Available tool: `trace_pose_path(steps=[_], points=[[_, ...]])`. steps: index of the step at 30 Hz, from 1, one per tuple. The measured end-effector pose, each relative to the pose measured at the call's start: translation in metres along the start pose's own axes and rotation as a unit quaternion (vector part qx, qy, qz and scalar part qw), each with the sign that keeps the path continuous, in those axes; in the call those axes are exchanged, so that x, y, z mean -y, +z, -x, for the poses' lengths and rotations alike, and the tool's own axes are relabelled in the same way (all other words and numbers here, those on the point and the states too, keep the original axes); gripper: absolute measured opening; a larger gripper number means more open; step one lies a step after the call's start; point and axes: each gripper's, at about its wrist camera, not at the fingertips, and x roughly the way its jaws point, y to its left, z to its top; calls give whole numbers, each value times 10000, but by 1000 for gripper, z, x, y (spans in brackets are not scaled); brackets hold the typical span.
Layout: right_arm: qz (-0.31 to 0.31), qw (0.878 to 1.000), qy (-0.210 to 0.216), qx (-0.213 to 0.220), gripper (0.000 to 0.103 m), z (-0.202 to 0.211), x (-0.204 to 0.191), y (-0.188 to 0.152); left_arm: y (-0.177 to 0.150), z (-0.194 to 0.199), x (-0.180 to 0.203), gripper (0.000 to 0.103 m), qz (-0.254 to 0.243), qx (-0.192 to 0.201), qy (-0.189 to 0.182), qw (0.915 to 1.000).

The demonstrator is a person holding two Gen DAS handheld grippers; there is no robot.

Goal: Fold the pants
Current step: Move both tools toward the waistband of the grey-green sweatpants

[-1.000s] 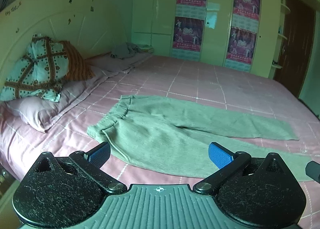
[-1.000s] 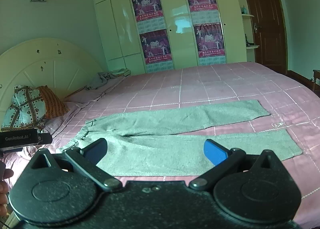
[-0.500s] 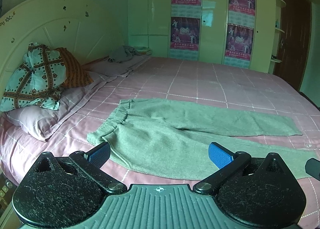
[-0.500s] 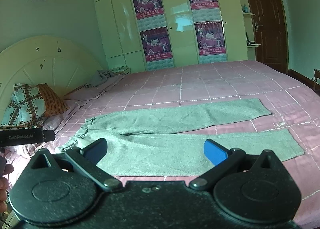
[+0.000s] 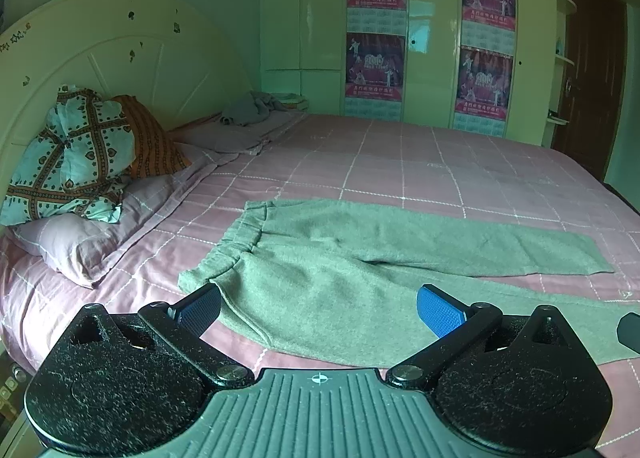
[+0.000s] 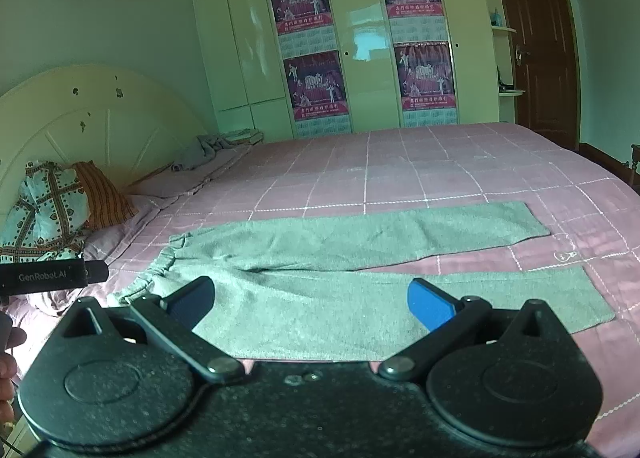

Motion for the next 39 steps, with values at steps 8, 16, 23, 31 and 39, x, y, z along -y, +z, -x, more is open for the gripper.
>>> trace_pose_path(steps=[8, 16, 23, 31, 39], points=[[39, 9999, 23, 135, 103, -4, -2, 0, 3, -8, -2, 103, -46, -22, 21, 10000], [179, 9998, 90, 33, 103, -17, -8, 6, 10, -25, -7, 103, -114, -120, 144, 9998], [203, 9992, 337, -107, 103, -39, -16, 14, 20, -55, -14, 103, -127, -322, 217, 9992], [393, 9978, 501, -193, 103, -83, -26, 29, 42, -108, -23, 103, -200, -456, 387, 9980], [712, 9946, 699, -293, 98, -137, -45, 45, 59, -175, -37, 103, -221, -659, 612, 9957]])
